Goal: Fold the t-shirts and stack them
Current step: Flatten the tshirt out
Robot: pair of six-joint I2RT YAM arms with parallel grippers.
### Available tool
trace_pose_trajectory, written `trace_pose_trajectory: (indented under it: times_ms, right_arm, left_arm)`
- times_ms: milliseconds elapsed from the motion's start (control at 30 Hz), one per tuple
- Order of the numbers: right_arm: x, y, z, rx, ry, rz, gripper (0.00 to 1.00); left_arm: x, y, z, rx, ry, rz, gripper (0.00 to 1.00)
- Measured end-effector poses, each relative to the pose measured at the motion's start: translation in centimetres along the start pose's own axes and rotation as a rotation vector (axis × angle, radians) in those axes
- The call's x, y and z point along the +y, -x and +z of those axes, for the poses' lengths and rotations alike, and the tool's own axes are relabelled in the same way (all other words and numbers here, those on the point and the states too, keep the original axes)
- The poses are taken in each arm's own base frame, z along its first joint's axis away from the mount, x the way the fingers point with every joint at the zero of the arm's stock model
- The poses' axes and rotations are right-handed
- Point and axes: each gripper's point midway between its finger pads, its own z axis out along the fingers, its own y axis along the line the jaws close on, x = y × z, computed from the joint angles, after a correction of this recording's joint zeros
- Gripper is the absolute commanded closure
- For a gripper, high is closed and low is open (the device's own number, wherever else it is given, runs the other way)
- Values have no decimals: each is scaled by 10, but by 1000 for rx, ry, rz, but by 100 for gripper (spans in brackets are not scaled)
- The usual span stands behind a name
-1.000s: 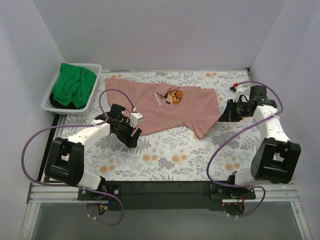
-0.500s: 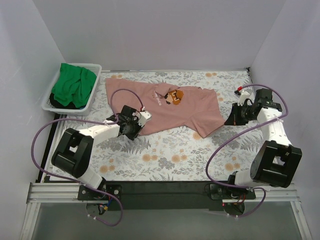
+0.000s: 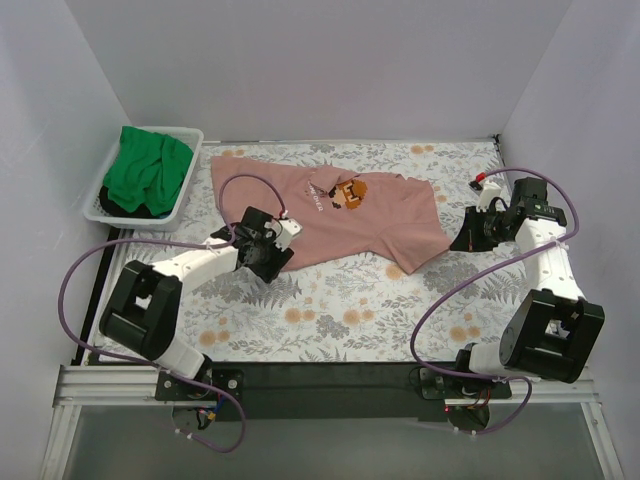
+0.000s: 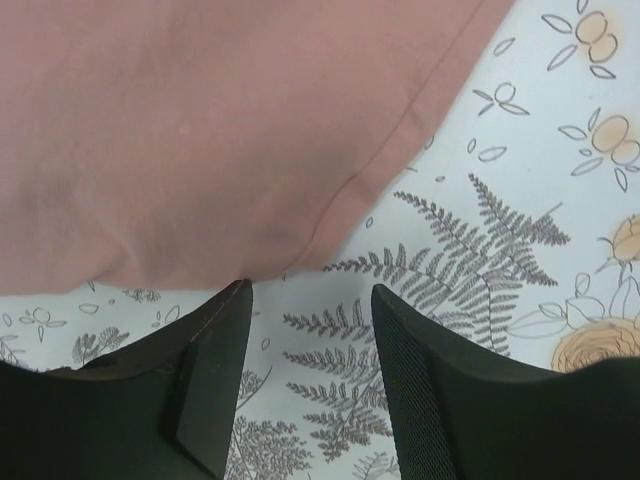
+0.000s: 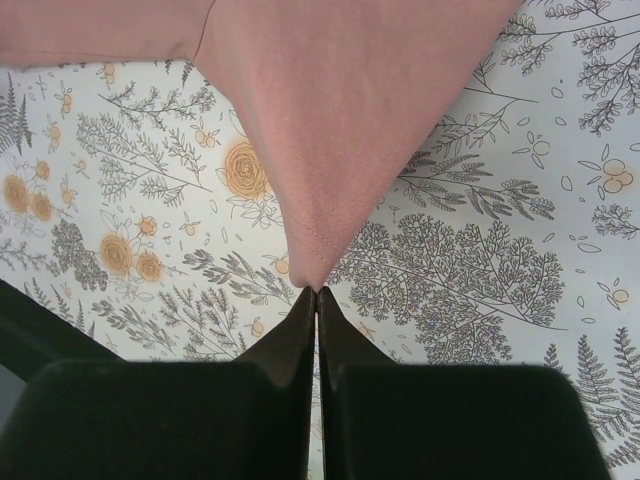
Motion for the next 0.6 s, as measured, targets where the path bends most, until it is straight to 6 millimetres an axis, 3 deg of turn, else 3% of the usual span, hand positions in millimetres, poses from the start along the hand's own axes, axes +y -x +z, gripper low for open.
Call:
trace_pose_trajectory:
  times_ms: [133, 267, 300, 433, 600]
  right_arm:
    - [0, 0, 0, 0, 3, 1, 99]
    - [0, 0, 0, 0, 4, 2, 99]
    - [0, 0, 0, 1, 3, 2, 99]
    - [-1, -1, -1, 1, -4, -2, 99]
    - [1, -1, -12, -15, -24, -11, 99]
  left_arm:
    - [3, -4, 16, 26, 11, -12, 54]
    - [12, 8, 23, 1, 47, -22, 95]
    - [12, 9, 23, -1, 52, -24, 99]
    - [12, 5, 19, 21, 60, -24, 100]
    - [-1, -9, -14, 71, 12, -14, 100]
